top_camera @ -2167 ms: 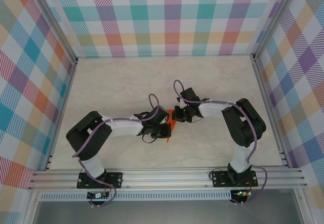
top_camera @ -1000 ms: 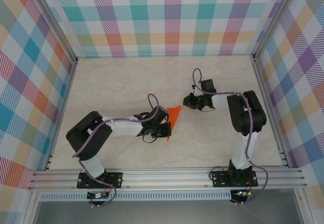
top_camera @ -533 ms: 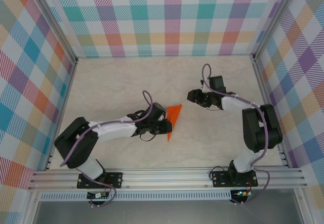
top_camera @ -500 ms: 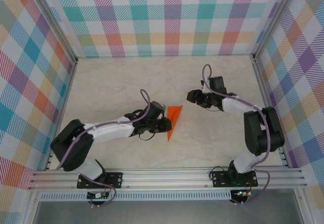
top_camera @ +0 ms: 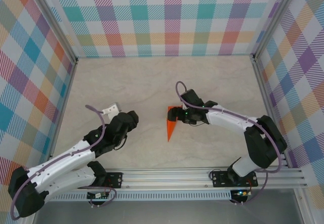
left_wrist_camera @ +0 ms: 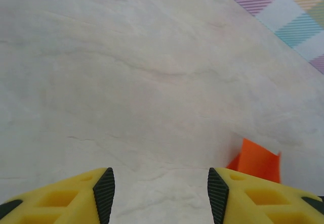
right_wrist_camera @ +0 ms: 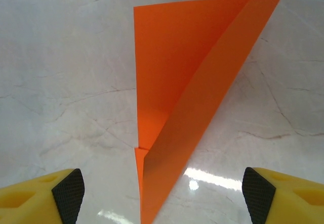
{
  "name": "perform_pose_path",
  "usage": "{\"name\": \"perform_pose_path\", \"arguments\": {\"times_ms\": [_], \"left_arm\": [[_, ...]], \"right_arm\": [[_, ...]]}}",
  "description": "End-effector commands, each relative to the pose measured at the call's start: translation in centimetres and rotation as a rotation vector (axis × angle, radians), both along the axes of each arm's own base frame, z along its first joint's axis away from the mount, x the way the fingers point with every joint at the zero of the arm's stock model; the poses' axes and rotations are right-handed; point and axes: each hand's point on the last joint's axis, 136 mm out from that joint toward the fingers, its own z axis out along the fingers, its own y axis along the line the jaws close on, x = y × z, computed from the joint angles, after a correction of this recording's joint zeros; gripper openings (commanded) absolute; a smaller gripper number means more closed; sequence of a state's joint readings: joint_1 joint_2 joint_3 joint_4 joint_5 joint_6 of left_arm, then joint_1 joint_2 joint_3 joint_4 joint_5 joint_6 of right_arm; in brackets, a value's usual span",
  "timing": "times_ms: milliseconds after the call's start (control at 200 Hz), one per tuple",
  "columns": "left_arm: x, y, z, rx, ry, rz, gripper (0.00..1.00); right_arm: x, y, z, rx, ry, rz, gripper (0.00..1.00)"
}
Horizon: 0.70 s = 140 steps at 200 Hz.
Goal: Fold a paper plane with a square sheet of paper (fold left side to right side)
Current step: Move the paper plane to the center of the table.
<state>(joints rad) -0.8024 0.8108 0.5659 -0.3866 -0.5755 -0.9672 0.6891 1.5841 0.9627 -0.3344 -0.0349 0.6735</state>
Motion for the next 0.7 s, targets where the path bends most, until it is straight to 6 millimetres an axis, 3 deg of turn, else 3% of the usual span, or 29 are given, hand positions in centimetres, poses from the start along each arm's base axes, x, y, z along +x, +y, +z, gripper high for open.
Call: {"name": "perform_pose_path", "arguments": {"times_ms": [0, 45, 155, 245, 330, 435, 525, 610, 695], "left_arm": [[-0.7, 3.3, 0.4, 0.019, -0.037, 0.127, 0.54], [-0.9, 3.7, 0.6, 0.023, -0.044, 0.132, 0.55], [-1.3, 4.5, 1.0, 0.033, -0.058, 0.143, 0.56], [-1.4, 4.7, 1.1, 0.034, -0.064, 0.145, 0.57], [-1.4, 4.6, 1.0, 0.035, -0.065, 0.140, 0.57], [-1.3, 4.3, 1.1, 0.039, -0.063, 0.129, 0.57], [-1.2, 4.3, 1.2, 0.046, -0.062, 0.123, 0.58], [-1.2, 4.2, 1.3, 0.052, -0.063, 0.121, 0.58], [-1.0, 4.1, 1.2, 0.052, -0.061, 0.121, 0.58]], "right_arm": [[0.6, 0.2, -1.3, -0.061, 0.018, -0.050, 0.81], [0.6, 0.5, -1.7, -0.063, 0.029, -0.044, 0.76], [0.4, 0.5, -1.7, -0.083, 0.036, -0.047, 0.54], [0.1, 1.0, -0.4, -0.061, 0.013, -0.021, 0.30], [-0.1, 2.1, 2.0, 0.001, -0.030, 0.031, 0.00], [-0.8, 3.8, 5.4, 0.135, -0.087, 0.117, 0.00], [-1.5, 3.8, 6.8, 0.206, -0.100, 0.145, 0.00], [-1.8, 3.2, 6.3, 0.287, -0.072, 0.138, 0.00], [-2.2, 2.0, 3.4, 0.321, 0.004, 0.122, 0.00]]}}
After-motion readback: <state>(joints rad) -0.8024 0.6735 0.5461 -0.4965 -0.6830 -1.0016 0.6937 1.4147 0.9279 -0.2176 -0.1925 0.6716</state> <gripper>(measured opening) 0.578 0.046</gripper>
